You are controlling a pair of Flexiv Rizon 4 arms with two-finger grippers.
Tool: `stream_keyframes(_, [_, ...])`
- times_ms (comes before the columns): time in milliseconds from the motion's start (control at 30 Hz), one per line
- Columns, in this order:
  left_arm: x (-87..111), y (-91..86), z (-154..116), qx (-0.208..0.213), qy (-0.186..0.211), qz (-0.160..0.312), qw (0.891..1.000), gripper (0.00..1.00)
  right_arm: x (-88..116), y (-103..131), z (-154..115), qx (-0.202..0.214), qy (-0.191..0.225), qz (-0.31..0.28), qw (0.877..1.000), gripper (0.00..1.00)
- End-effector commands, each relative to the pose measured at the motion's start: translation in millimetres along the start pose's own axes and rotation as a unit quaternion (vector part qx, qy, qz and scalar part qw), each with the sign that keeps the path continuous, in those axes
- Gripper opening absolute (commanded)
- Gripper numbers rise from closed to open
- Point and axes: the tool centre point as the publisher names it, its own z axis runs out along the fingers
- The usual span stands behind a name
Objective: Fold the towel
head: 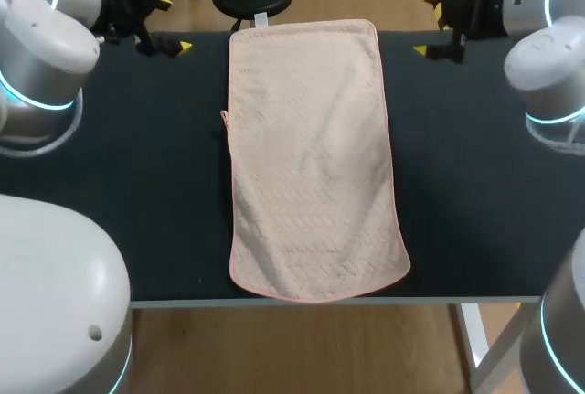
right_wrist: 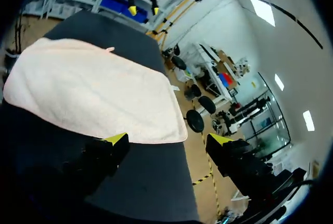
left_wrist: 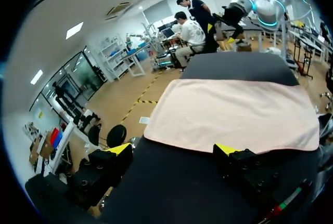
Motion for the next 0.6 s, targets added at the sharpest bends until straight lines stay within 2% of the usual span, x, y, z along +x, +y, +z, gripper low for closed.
stream_keyframes(33, [-6.4, -2.3, -1.1, -0.151, 0.039, 0.13, 0.979, 1.0, -6.7, 0.3, -1.7, 0.048, 0.089, -0.092, 0.991, 1.0])
stream_keyframes(467, [-6.4, -2.3, -1.1, -0.151, 0.039, 0.13, 0.979, 1.0, -6.7, 0.3, -1.7, 0.048, 0.089, -0.092, 0.991, 1.0])
stream_keyframes(567, [-3.1, -5.3, 5.5, -0.188, 0.057, 0.186, 0.963, 1.0, -3.4, 5.5, 1.5, 0.051, 0.085, -0.095, 0.991, 1.0])
stream_keyframes(600, [-1.3, -8.4, 8.7, -0.195, 0.061, 0.203, 0.958, 1.0, -0.6, 9.5, 5.0, 0.065, 0.085, -0.081, 0.991, 1.0])
